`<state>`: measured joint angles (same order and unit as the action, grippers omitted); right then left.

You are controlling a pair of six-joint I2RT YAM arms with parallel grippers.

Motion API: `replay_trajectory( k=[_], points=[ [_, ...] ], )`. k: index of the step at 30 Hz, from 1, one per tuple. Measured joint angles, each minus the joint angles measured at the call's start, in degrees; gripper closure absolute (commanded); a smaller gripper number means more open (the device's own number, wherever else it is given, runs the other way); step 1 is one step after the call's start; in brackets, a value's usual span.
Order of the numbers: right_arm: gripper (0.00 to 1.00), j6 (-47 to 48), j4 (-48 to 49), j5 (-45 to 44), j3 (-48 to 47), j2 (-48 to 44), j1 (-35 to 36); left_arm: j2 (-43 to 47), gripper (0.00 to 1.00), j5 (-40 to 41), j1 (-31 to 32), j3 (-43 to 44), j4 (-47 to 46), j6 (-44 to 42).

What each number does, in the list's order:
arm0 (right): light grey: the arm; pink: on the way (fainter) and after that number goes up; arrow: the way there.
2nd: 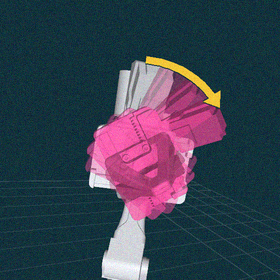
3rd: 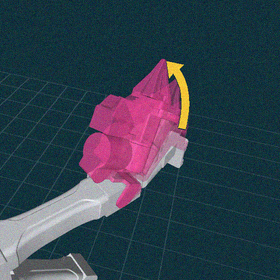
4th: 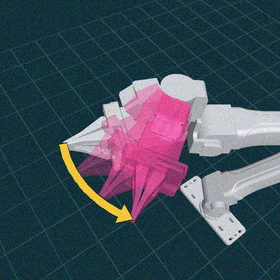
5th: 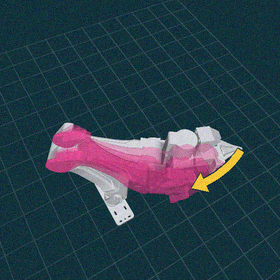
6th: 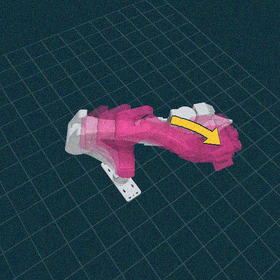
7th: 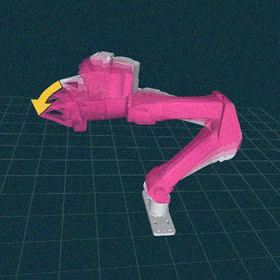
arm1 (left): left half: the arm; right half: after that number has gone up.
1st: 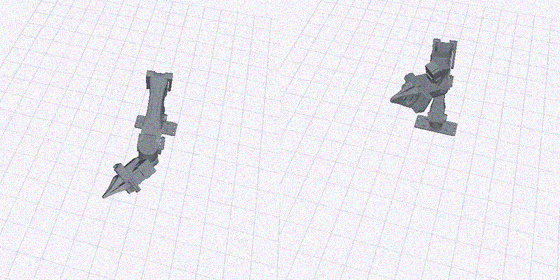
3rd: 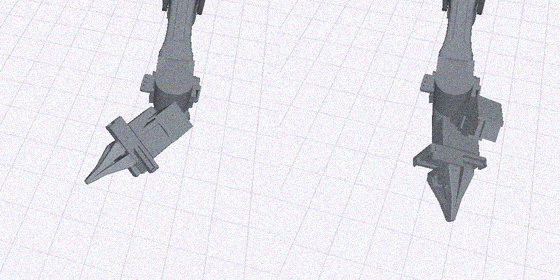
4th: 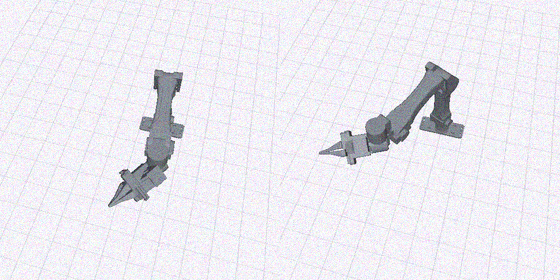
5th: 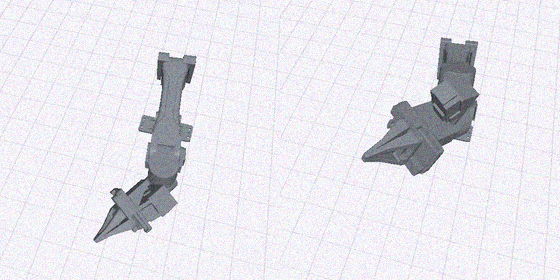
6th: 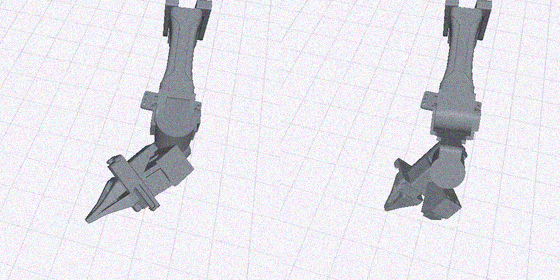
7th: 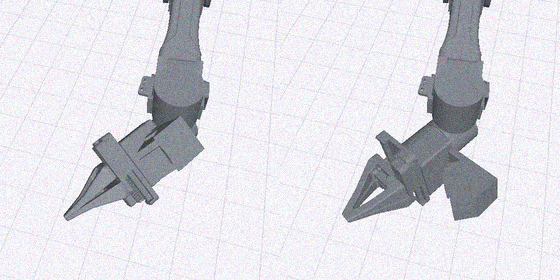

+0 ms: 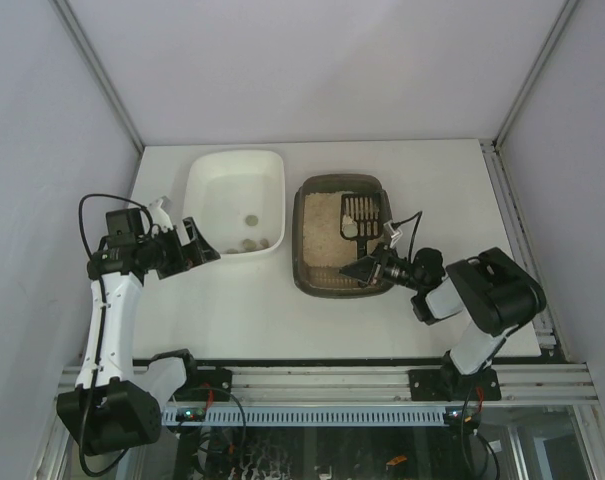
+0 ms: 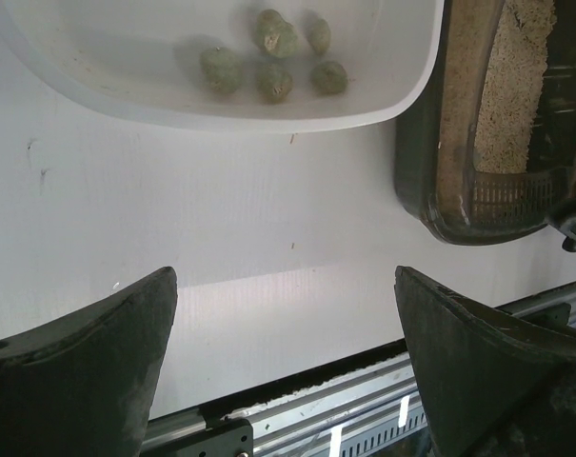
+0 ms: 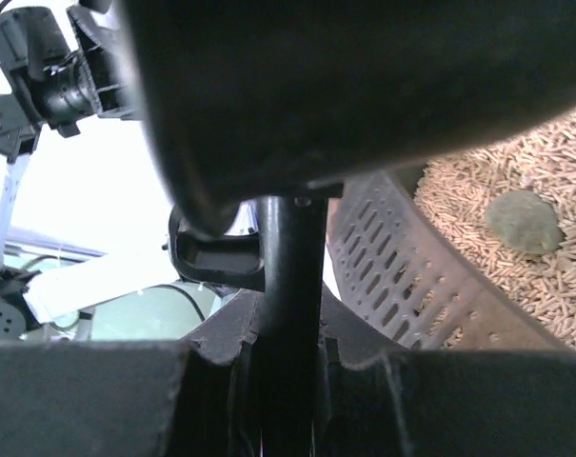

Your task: Clean the litter box

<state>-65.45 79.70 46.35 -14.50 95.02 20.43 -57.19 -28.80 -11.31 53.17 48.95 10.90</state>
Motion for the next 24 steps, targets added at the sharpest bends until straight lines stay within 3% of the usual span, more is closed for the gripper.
replay_trajectory(
  k=[7, 12, 24],
  points=[
    [1.00, -15.7, 1.7, 2.4, -9.6, 12.2, 2.3, 0.0, 0.00, -0.1, -0.2, 0.0, 0.0, 0.0],
    [1.00, -25.3, 1.9, 3.6, -11.2, 11.1, 4.7, 0.0, 0.00, -0.1, -0.4, 0.0, 0.1, 0.0],
    [1.00, -44.6, 2.4, 3.5, -11.2, 7.5, 1.2, -0.8, 0.00, -0.1, -0.5, -0.7, 2.2, 0.0]
  ],
)
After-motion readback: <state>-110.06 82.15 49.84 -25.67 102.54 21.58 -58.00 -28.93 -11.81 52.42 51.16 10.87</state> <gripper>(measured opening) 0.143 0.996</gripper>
